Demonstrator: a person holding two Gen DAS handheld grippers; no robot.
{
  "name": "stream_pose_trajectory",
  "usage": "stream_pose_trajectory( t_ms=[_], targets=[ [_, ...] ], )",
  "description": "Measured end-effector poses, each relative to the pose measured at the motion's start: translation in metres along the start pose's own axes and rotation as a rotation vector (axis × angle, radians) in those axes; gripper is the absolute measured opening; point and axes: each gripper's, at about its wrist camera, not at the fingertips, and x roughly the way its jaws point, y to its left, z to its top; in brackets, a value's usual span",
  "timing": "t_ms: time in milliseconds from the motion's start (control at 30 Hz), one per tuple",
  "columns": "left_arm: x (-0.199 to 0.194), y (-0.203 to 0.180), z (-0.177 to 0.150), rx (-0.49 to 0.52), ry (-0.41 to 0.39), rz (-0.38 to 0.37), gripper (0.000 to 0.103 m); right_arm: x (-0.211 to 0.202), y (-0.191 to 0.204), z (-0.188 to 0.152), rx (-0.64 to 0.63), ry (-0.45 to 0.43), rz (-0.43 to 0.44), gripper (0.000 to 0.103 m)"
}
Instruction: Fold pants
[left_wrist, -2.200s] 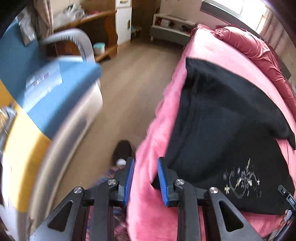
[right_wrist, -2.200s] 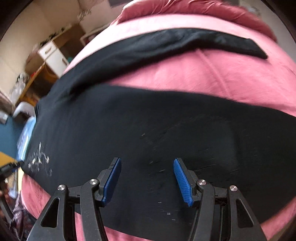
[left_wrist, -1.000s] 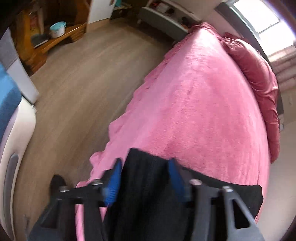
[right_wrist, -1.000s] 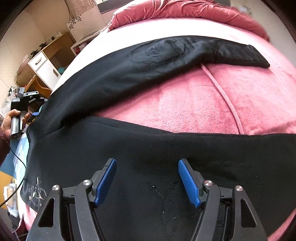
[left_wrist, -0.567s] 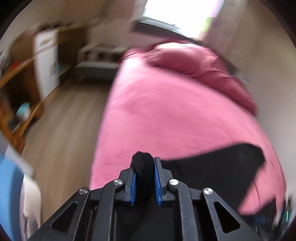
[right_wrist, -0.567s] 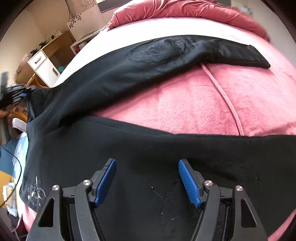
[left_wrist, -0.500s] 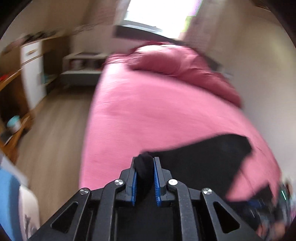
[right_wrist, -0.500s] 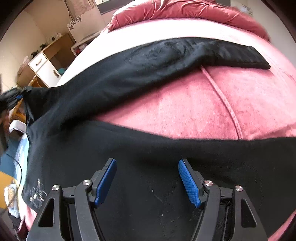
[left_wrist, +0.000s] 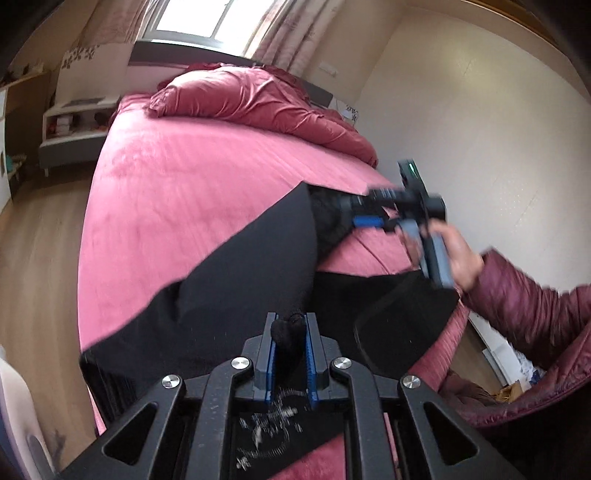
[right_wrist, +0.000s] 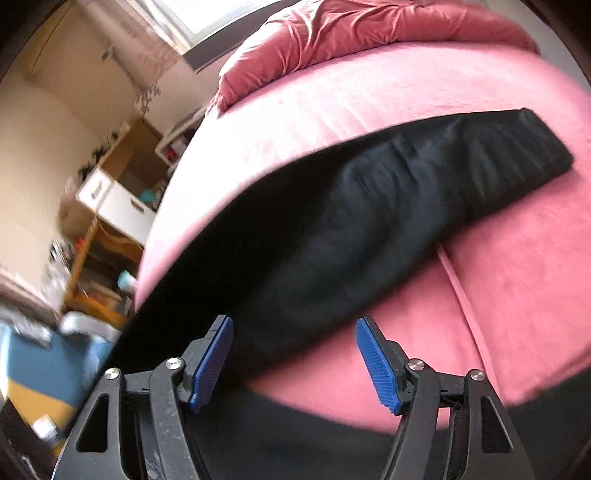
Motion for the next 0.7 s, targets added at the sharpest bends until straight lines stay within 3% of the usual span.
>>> stream_pose_trajectory(
  t_ms=[167,300,533,567,700],
  targets=[
    [-0.009,0.004,-0.013,-0.024,0.006,-0.012,0.012,0.026,0.009,0.046,0.083,0.003,0.027,0.067],
    [-0.010,0.006,-0.015,-0.028,0.013,-0.013,0.012,0.056,0.011,0.077,0.126,0.015,-0.026,0.061],
    [-0.015,0.021,-0.013,-0.073,0.015,0.024,0.012,0.083,-0.012,0.101,0.144,0.038,-0.158,0.008],
    [-0.018,0.025,-0.010,-0.089,0.007,0.030,0.012,0.080,-0.012,0.101,0.128,0.030,-0.153,0.008],
    [-0.020,0.055,0.019,-0.166,-0.034,0.186,0.012,0.054,-0.005,0.101,0.034,-0.017,-0.118,0.008]
  ],
)
